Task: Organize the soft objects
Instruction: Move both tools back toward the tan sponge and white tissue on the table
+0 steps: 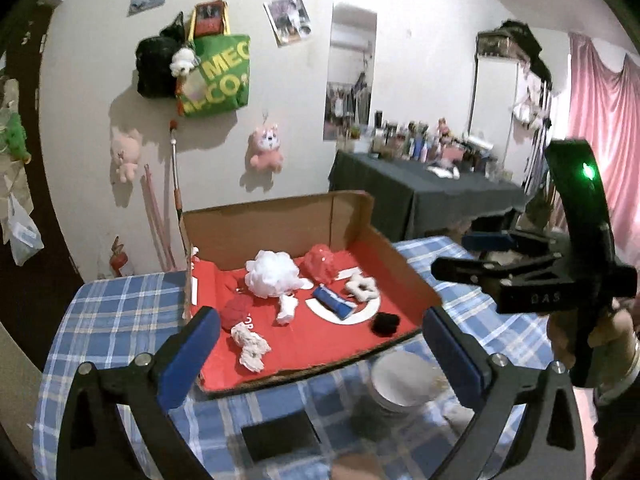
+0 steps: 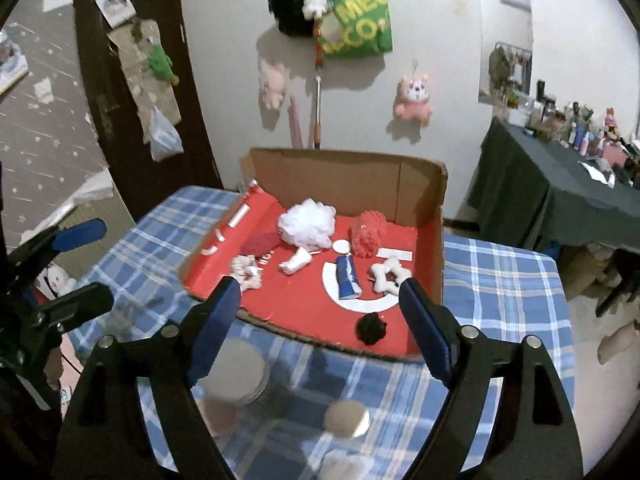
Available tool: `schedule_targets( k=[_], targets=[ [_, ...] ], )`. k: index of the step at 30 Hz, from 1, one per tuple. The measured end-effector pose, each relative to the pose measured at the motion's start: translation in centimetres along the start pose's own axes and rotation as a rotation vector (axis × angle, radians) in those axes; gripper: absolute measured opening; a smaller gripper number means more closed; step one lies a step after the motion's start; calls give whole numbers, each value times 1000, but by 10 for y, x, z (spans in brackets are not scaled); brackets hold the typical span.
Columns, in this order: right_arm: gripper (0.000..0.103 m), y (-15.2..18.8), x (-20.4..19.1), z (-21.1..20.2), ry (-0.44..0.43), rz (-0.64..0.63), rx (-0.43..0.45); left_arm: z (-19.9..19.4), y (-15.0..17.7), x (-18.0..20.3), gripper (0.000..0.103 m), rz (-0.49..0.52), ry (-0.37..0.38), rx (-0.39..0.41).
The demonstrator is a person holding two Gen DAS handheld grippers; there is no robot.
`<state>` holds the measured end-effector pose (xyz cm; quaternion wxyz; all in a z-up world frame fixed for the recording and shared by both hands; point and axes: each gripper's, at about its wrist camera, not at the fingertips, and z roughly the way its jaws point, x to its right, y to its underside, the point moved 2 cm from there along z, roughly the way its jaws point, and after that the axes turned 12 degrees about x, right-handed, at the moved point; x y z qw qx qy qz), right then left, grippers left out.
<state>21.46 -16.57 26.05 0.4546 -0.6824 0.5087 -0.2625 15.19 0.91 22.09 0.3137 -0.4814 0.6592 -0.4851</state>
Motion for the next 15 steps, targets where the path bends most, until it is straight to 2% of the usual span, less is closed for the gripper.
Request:
schedule_targets(
  k=[8, 15],
  targets=[
    [87, 19, -23, -75, 29, -20, 156, -58, 12, 22, 103, -23, -4, 131],
    [90, 51, -33, -118, 111, -26, 268, -93, 32, 36, 103, -25, -21, 214]
  ],
)
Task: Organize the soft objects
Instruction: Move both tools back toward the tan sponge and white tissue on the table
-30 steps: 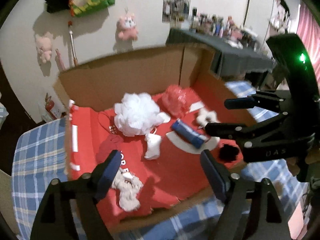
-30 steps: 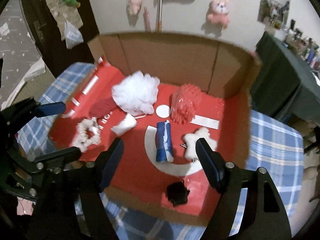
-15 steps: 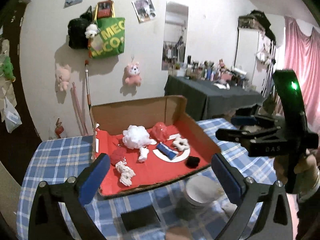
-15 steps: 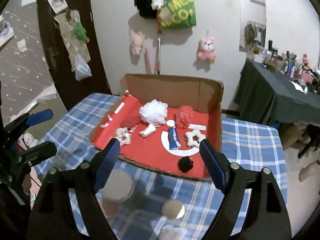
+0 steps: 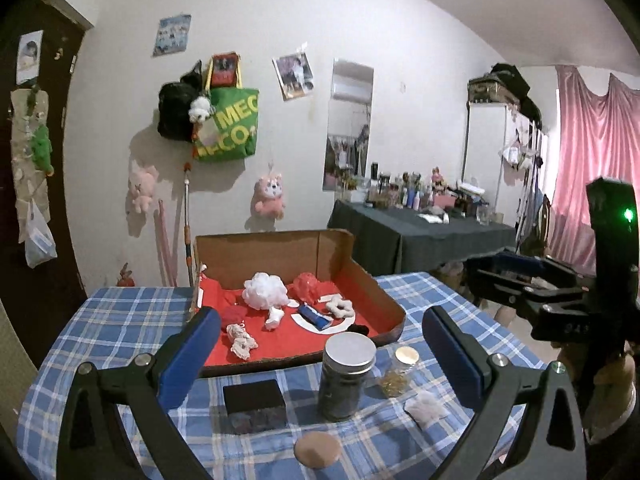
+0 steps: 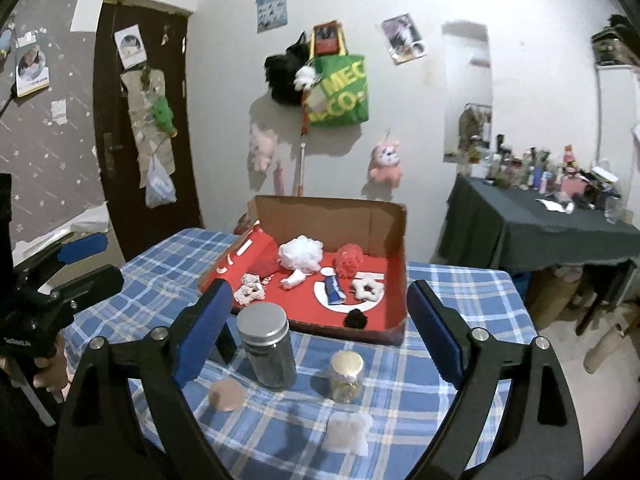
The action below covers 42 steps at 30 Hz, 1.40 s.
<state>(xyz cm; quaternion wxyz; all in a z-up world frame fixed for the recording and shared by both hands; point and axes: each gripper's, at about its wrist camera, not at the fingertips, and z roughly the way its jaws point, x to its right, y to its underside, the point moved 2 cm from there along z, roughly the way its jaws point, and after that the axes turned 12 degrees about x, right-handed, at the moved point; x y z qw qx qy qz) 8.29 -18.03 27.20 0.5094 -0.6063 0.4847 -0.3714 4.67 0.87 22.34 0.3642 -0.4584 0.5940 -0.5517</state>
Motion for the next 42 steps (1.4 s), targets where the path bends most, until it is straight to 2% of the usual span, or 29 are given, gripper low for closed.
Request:
schedule_targets(
  k=[3, 9, 17, 25, 36, 42],
  targets=[
    [90, 14, -3, -16, 57, -13, 41, -14, 9, 5, 103, 0, -24, 39],
    [92, 42, -13, -36, 106, -46, 89, -34, 30, 11, 103, 8, -69, 93],
    [94, 78, -17, -38, 145, -40, 91, -39, 66, 8, 103, 3, -94, 89],
    [94, 117, -14, -24, 163, -4, 21, -29, 97, 4, 103, 2, -101, 31],
    [94, 169, -4, 5, 153, 45, -136, -5, 147, -6, 103, -45, -122, -131],
    [94, 185, 7, 20, 138, 96, -210, 11, 168, -16, 103, -81, -121, -227]
  ],
)
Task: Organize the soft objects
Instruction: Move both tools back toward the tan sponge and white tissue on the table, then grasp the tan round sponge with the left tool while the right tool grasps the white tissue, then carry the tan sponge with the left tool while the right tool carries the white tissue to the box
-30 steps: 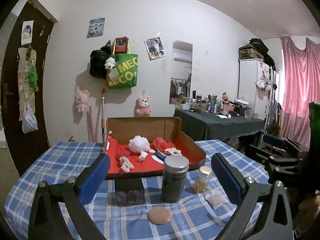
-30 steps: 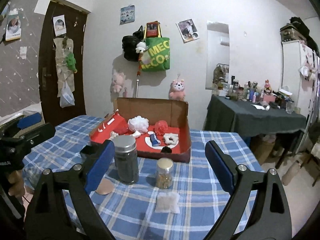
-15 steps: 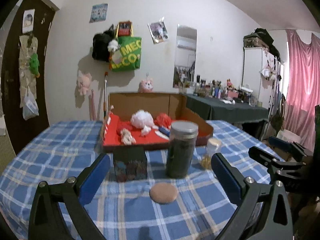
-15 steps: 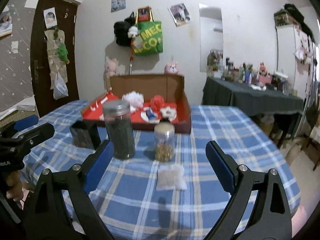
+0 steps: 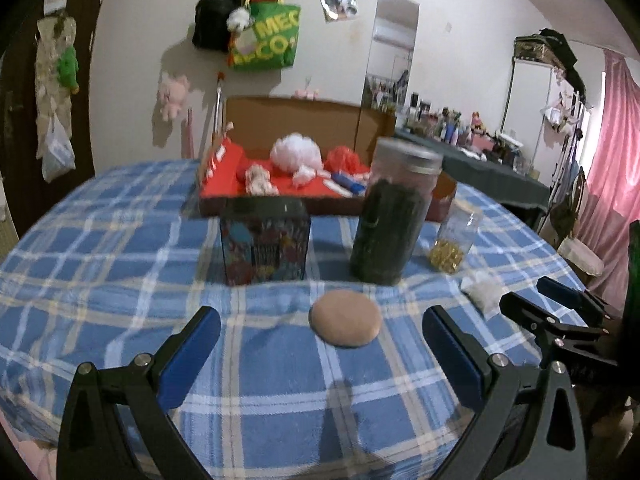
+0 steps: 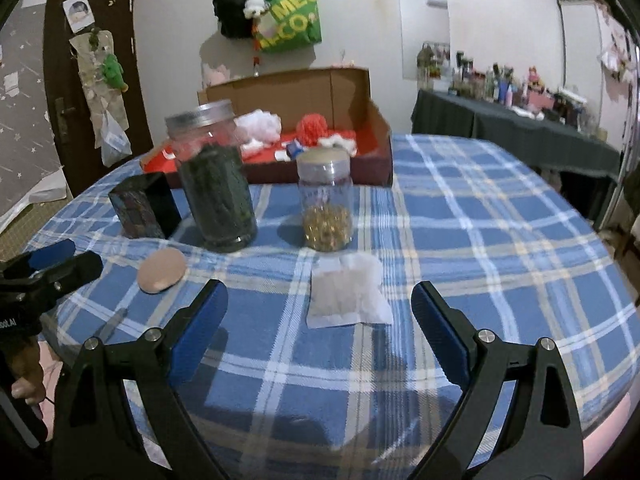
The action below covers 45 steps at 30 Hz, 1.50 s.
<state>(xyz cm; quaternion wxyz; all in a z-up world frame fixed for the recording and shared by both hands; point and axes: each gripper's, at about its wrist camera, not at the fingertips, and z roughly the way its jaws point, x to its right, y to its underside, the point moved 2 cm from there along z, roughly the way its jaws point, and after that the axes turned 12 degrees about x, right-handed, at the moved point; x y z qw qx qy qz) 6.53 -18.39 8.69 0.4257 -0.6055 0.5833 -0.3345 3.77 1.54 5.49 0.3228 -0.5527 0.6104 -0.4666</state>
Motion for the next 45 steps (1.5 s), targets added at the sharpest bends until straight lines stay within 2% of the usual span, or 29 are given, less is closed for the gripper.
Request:
schedule_targets(
  k=[8, 12, 14, 16, 17, 19, 20, 22, 24, 28, 31, 33, 39, 45],
  targets=[
    [94, 4, 17, 29, 19, 24, -94, 31, 9, 8, 103, 13, 44, -113],
    [93, 5, 20, 42, 13, 25, -128, 46, 11, 14, 103, 52, 33, -151],
    [81, 6, 20, 46, -1, 20, -142, 54, 13, 16, 103, 69, 25, -181],
    [61, 7, 19, 48, 1, 9, -146, 63, 16, 17, 102, 79, 11, -209],
    [55, 6, 19, 49, -4, 3, -142, 67, 18, 16, 101, 81, 0, -225],
    [33, 7, 18, 48, -24, 1, -138, 73, 22, 13, 98, 74, -14, -247],
    [32, 7, 17, 47, -33, -2, -134, 73, 22, 13, 92, 82, -19, -240],
    [21, 7, 12, 46, -64, -5, -126, 72, 21, 15, 71, 101, -20, -229],
    [18, 6, 8, 43, -97, 8, -116, 70, 21, 18, 52, 120, -2, -215],
    [17, 2, -2, 36, -143, 16, -86, 65, 18, 21, 44, 121, 32, -198],
    [17, -2, -10, 30, -165, 10, -64, 63, 14, 11, 36, 48, 73, -213],
    [17, -5, -14, 29, -179, 5, -59, 62, 12, 9, 32, 38, 71, -210],
    [17, -7, -19, 29, -203, 11, -60, 56, 7, 9, 25, 43, 83, -192],
    [17, -7, -21, 29, -209, 12, -63, 53, 2, 9, 24, 49, 92, -176]
  ],
)
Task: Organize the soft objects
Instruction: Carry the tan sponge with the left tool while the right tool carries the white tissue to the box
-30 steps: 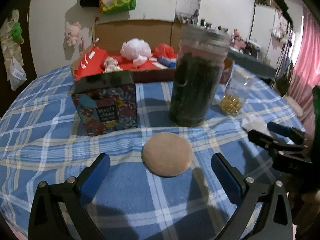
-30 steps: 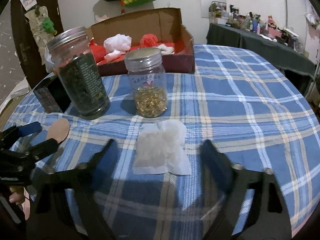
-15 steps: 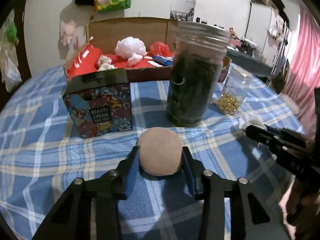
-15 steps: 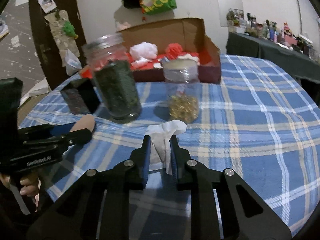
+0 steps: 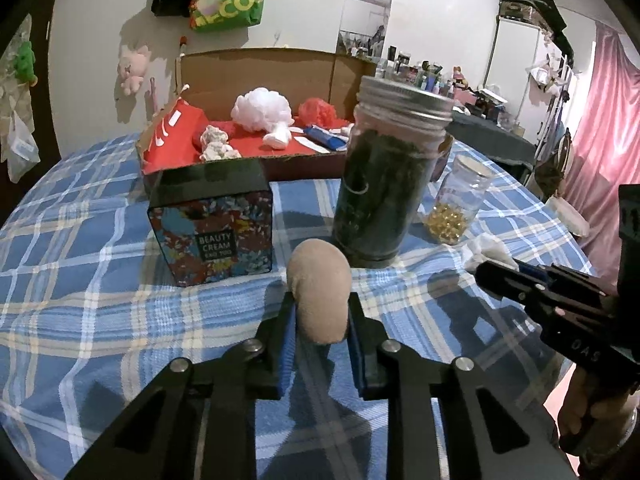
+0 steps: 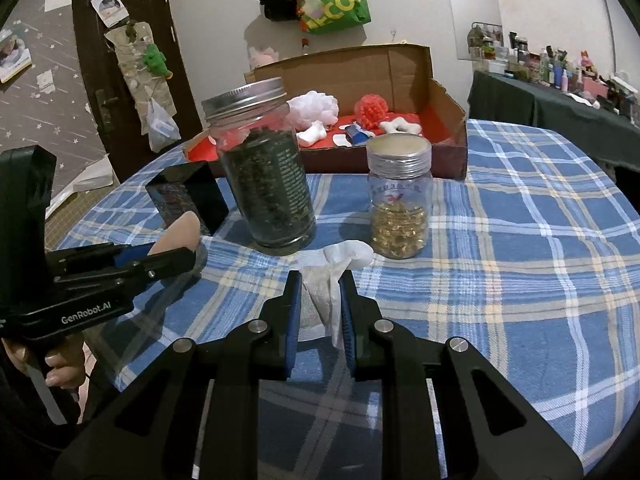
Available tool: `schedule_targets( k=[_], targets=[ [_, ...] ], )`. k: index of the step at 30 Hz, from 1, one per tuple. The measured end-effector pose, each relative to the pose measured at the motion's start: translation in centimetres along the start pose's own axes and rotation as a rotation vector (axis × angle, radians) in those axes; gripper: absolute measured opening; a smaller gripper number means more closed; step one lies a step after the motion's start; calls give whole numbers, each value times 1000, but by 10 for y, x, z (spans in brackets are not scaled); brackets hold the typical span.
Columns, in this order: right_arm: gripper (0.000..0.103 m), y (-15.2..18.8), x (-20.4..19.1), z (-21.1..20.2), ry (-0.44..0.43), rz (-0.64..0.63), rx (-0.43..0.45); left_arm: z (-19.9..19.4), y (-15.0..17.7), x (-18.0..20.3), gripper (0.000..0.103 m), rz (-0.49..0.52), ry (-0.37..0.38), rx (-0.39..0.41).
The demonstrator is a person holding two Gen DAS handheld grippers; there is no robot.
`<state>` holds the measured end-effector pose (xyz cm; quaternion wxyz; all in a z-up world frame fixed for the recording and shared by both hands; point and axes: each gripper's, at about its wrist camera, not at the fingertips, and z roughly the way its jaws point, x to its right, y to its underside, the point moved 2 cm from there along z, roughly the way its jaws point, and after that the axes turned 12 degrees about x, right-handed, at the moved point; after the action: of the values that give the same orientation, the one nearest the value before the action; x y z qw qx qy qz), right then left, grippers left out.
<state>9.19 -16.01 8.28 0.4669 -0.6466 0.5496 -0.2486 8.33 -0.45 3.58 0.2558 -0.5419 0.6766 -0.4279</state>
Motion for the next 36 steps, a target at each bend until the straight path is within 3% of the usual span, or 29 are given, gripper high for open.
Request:
schedule_targets(
  k=[10, 23, 36],
  targets=[
    [17, 1, 18, -4, 24, 44, -11, -7, 0, -15, 24, -29, -24, -6],
    [17, -7, 52, -9, 71, 107, -26, -20, -3, -61, 24, -105, -107, -14],
    [17, -30, 83, 9, 100, 151, -44, -9, -17, -106, 24, -133, -156, -45]
  ],
)
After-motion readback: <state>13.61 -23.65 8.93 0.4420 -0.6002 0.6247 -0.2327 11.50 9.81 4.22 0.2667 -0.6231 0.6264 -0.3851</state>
